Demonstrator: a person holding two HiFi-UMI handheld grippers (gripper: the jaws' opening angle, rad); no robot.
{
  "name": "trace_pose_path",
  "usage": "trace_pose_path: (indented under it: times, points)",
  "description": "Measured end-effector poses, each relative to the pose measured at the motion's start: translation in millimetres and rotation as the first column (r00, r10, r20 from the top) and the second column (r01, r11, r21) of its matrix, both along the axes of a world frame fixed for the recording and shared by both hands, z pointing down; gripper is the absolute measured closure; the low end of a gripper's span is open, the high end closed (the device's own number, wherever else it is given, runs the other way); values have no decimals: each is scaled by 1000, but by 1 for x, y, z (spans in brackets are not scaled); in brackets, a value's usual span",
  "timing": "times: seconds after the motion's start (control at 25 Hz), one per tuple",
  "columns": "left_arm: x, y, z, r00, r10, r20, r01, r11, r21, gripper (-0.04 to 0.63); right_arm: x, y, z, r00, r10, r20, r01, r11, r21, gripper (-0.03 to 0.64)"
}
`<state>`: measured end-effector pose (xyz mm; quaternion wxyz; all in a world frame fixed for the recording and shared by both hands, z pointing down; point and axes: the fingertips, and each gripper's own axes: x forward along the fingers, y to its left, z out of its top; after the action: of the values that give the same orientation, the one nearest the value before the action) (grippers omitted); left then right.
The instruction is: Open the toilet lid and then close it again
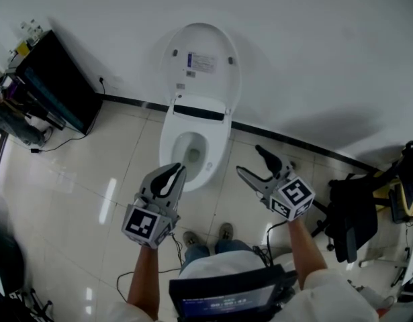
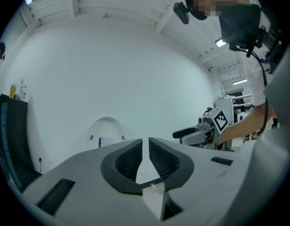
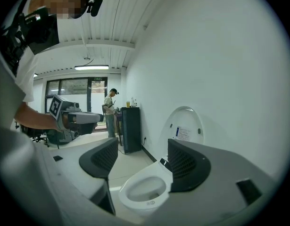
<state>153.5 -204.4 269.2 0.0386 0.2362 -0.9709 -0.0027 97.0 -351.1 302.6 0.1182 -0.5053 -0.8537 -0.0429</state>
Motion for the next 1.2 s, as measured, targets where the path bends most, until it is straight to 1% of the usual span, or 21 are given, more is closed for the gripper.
trace_pose_path:
  times: [0.16,0.32,0.48,0.6,0.72,0.84,0.92,1.0,1.08,1.2]
  points:
    - [3,5,-2,1000,-4,14,4,1000,8,560,2,2,0,1000,-2,-3,2,1000,3,287]
    - [9,11,-2,1000,-2,8,2,1000,13,560,2,6,1,1000,2,-20,-2,1000,8,287]
    - [15,24,-4,1000,6,3,-6,1000,3,560,-2,5,2,998,36,-44,-35,999,13,287]
    - [18,39,-6,1000,20,-7,-20,1000,1,560,-2,8,1,998,53,-46,-52,998,35,287]
    - [18,48,-5,999,30,-17,-30,1000,1,560,-1,14,0,998,39,-54,-36,998,58,287]
    - [12,50,0,999,24,-26,-25,1000,-11,560,-11,9,1,997,24,-76,-21,999,47,287]
    - [5,45,0,999,14,-30,-14,1000,-9,560,-32,-2,0,995,15,-101,-13,1000,23,287]
    - [-7,37,-1,999,5,-34,-5,1000,-8,560,-66,-17,0,992,9,-130,-11,1000,-8,287]
    - [-26,23,-1,999,-3,-40,3,1000,-13,560,-112,-33,4,988,-6,-154,2,1000,-30,287]
    - [-65,-6,-2,998,-47,-49,47,999,-2,560,-193,-50,9,980,-77,-184,69,996,-49,287]
